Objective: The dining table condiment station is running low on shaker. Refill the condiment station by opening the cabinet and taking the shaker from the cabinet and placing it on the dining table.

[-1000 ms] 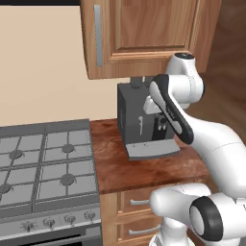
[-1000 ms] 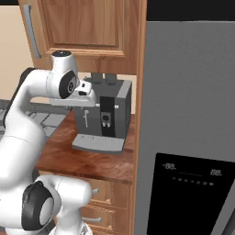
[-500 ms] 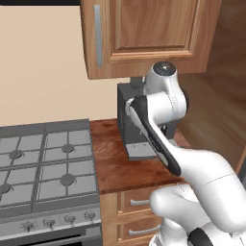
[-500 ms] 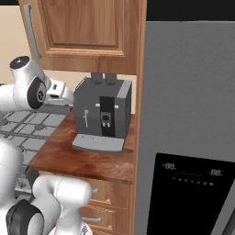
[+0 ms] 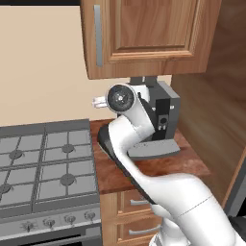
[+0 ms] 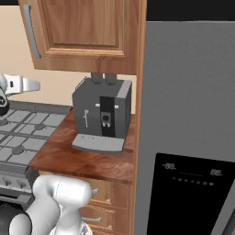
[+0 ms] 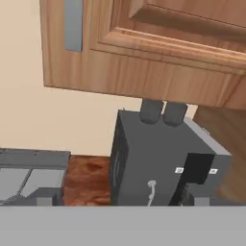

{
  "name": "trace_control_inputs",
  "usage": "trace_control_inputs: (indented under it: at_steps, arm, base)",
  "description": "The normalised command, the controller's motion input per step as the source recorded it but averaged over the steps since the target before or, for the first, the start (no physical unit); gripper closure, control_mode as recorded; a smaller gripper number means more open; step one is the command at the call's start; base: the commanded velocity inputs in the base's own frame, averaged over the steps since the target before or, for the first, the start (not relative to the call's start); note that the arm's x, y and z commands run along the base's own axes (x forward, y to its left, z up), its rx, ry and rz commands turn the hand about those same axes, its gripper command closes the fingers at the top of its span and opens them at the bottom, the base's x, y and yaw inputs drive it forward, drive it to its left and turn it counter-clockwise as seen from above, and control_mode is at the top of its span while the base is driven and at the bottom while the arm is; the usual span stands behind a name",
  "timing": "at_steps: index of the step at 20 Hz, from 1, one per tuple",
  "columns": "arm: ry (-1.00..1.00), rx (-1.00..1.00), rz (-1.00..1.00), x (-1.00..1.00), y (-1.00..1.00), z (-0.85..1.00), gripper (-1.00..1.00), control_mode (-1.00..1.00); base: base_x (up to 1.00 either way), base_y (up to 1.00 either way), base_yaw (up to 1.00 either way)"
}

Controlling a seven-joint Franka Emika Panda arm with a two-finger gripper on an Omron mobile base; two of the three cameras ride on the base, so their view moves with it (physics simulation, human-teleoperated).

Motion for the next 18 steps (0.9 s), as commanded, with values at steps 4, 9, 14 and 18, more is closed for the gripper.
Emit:
trace_control_inputs:
  at_steps: [4, 9, 14, 18]
  arm:
    - [-0.35, -0.12, 0.0, 0.01, 0.64, 0.91, -1.0, -1.0]
    - [-0.41, -0.13, 0.0, 0.0, 0.48, 0.82, -1.0, -1.0]
    - [-0.39, -0.09, 0.0, 0.12, 0.07, 0.56, -1.0, -1.0]
    - [-0.39, -0.08, 0.0, 0.29, 0.03, 0.33, -1.0, -1.0]
  base:
    - [0.0, 0.0, 0.0]
    - [0.0, 0.0, 0.0]
    - [0.0, 0.0, 0.0]
    - [0.0, 0.0, 0.0]
